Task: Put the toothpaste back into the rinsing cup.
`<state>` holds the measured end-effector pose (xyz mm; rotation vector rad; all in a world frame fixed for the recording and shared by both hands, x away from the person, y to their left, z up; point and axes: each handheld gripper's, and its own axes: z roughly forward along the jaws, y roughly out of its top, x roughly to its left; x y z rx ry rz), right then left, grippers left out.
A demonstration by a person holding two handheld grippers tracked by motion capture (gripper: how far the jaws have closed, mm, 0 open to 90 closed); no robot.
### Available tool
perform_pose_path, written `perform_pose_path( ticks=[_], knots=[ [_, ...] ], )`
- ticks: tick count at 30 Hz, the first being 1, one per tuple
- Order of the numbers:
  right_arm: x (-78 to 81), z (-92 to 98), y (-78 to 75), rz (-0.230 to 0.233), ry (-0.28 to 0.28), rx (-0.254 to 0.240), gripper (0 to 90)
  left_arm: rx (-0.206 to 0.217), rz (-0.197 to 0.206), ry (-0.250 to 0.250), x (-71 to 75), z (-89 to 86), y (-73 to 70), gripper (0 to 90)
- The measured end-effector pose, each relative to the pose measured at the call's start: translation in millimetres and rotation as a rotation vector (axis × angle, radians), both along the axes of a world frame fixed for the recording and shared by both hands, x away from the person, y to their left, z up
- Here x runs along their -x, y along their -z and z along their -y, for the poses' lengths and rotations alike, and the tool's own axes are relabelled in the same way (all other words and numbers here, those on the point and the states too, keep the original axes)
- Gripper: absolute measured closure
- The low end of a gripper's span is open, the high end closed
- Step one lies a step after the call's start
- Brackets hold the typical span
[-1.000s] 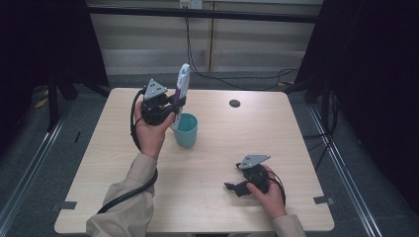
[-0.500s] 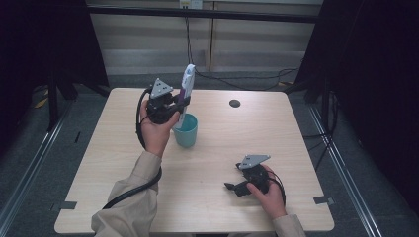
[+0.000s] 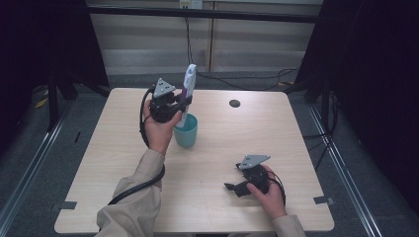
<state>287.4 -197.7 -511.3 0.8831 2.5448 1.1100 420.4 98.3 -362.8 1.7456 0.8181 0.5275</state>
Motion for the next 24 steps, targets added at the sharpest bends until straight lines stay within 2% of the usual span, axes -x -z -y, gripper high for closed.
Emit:
perform_pose_path(
  ticks=[6,9,11,24],
  knots=[
    [0.0,0.0,0.0,0.001,0.000,0.000,13.1,-0.004,0.001,-0.009,-3.0,0.8,6.2,71.6],
    [0.0,0.1,0.0,0.001,-0.002,0.001,13.1,0.012,-0.001,-0.010,-5.1,0.8,9.2,71.6],
    [0.0,0.1,0.0,0.001,-0.002,0.001,13.1,-0.001,0.003,-0.011,-6.0,0.8,10.4,71.6],
    [0.3,0.0,0.0,0.001,-0.003,0.001,13.1,0.001,0.000,-0.012,-11.8,6.7,25.4,71.5]
  ],
)
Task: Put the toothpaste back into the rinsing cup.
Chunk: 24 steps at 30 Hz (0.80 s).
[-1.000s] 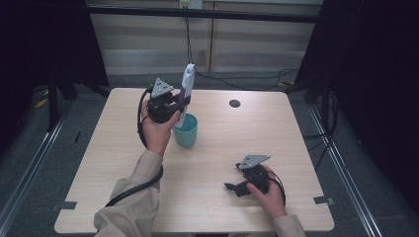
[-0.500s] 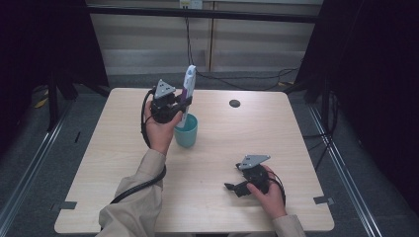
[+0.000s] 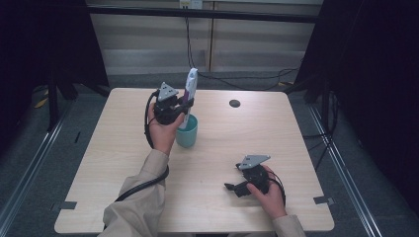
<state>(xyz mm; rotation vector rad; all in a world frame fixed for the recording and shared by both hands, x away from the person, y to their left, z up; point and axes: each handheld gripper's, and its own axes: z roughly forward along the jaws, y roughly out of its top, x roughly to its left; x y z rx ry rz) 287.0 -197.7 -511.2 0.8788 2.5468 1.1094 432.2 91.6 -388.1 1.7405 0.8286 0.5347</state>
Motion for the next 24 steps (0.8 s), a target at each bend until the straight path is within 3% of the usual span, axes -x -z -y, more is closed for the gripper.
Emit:
perform_pose_path(
  ticks=[24],
  knots=[
    [0.2,-0.1,0.0,0.001,-0.001,0.001,13.1,-0.026,-0.040,-0.017,0.4,0.8,27.4,70.9]
  ],
)
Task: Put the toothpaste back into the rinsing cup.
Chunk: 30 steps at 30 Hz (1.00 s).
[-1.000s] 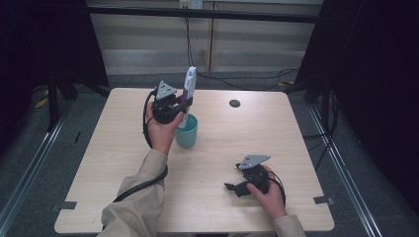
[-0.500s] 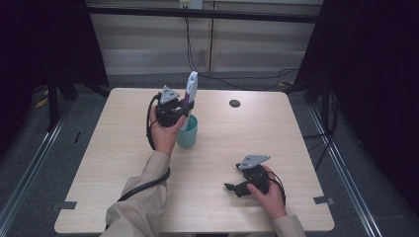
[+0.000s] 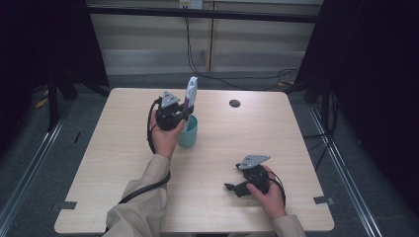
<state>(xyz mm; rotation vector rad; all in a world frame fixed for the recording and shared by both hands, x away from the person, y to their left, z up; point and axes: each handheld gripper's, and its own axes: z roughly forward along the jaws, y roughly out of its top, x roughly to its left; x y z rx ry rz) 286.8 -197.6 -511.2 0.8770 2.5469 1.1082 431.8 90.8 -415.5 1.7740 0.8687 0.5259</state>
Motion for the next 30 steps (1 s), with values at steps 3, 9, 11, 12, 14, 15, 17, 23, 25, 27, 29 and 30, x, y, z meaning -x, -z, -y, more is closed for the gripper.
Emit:
perform_pose_path(
  ticks=[3,9,11,12,14,15,17,23,25,27,29,30],
  knots=[
    [0.0,0.0,0.1,-0.002,-0.001,-0.002,13.1,0.005,-0.003,0.001,0.9,0.0,2.0,70.8],
    [0.0,0.0,0.1,-0.002,-0.001,-0.002,13.1,-0.003,-0.003,-0.002,2.9,1.4,3.3,70.8],
    [0.0,0.0,0.1,-0.002,-0.001,-0.002,13.1,-0.004,-0.002,-0.003,3.4,1.4,5.1,70.7],
    [0.0,0.0,0.1,-0.002,-0.001,-0.002,13.1,-0.005,-0.006,-0.005,3.6,1.5,5.9,70.7],
    [0.0,0.0,0.1,-0.002,-0.001,-0.002,13.1,-0.010,-0.012,-0.003,3.7,1.5,7.9,70.7],
    [0.0,0.0,0.1,-0.002,-0.001,-0.002,13.1,-0.012,-0.012,0.001,3.5,1.4,9.0,70.7],
    [-0.1,0.0,0.1,-0.001,-0.001,-0.002,13.1,-0.013,-0.016,-0.003,3.9,1.5,10.6,70.7],
    [-0.1,-0.1,0.1,-0.001,0.000,-0.003,13.0,-0.016,-0.027,-0.005,6.0,1.0,15.1,70.7],
    [-0.1,-0.1,0.1,-0.002,0.001,-0.003,13.0,-0.015,-0.031,-0.004,6.3,0.2,16.6,70.7],
    [-0.1,-0.1,0.1,-0.001,0.000,-0.003,13.0,-0.017,-0.032,-0.009,7.6,0.0,17.9,70.6],
    [-0.1,-0.1,0.1,-0.001,0.000,-0.003,13.1,-0.015,-0.035,-0.013,8.7,0.0,19.5,70.5],
    [-0.1,-0.1,0.1,-0.001,0.001,-0.003,13.1,-0.015,-0.036,-0.012,9.1,0.2,20.1,70.5]
  ],
)
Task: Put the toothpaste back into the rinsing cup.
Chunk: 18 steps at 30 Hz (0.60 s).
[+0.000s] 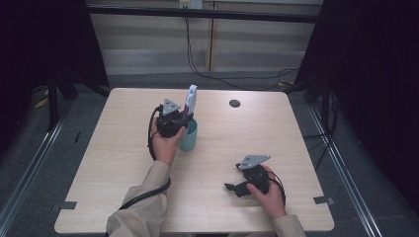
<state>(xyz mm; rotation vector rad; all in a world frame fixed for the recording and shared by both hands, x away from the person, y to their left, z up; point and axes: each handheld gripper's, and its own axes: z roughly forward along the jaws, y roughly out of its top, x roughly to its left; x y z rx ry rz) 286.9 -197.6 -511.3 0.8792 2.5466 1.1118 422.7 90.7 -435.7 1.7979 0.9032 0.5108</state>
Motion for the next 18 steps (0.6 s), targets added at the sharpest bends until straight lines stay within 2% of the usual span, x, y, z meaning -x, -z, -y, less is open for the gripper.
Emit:
perform_pose_path(
  ticks=[6,12,14,16,18],
  knots=[
    [0.0,0.0,0.0,0.000,0.000,0.000,13.0,-0.017,-0.009,0.003,2.1,0.2,4.4,70.4],
    [0.0,0.0,0.0,-0.001,0.000,0.000,13.0,-0.017,-0.013,0.006,3.5,0.0,7.5,70.1],
    [0.0,0.0,0.0,-0.001,0.000,0.000,13.0,-0.002,-0.009,0.004,4.2,-0.8,8.0,69.4],
    [0.0,0.0,0.0,-0.001,0.000,0.000,13.1,-0.015,-0.016,0.007,4.3,-0.9,7.8,69.4],
    [0.0,0.0,0.0,-0.001,0.000,0.000,13.0,-0.002,-0.012,0.015,4.9,-1.8,7.2,70.0]
  ],
)
